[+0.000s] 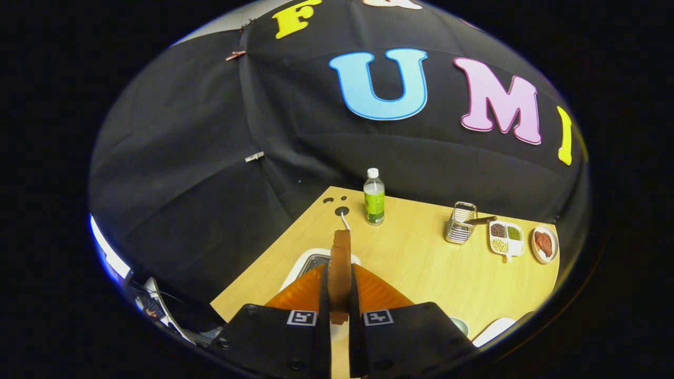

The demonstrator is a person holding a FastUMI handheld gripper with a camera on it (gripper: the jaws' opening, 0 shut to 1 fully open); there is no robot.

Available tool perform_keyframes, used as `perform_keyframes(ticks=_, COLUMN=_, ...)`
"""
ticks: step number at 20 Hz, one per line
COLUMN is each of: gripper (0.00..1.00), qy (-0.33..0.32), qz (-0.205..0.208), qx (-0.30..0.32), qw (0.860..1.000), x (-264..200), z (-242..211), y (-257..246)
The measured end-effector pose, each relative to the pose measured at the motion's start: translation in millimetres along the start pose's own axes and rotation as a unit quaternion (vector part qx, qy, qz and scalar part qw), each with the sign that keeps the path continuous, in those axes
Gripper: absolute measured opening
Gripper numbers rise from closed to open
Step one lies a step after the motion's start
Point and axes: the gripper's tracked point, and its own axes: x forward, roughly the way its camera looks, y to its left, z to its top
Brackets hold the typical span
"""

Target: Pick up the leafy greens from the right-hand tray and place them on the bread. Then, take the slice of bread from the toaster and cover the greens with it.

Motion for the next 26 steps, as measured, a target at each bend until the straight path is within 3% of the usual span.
perform_keyframes(ticks=5, gripper=0.17, qy=0.007, qz=-0.042, qx=0.026, qw=0.999, x=-28.5, z=-19.5, y=-71.9)
perform_keyframes(ticks=11, gripper=0.17, qy=0.043, qz=-0.056, qx=0.103, qw=0.992, x=-35.5, z=-78.1, y=-132.3)
perform_keyframes(ticks=20, gripper=0.17, qy=0.092, qz=-0.029, qx=0.152, qw=0.984, x=-19.4, z=-166.6, y=-149.2)
perform_keyframes(ticks=26, gripper=0.17, qy=0.103, qz=-0.073, qx=0.182, qw=0.975, x=-16.7, z=-201.9, y=-182.2)
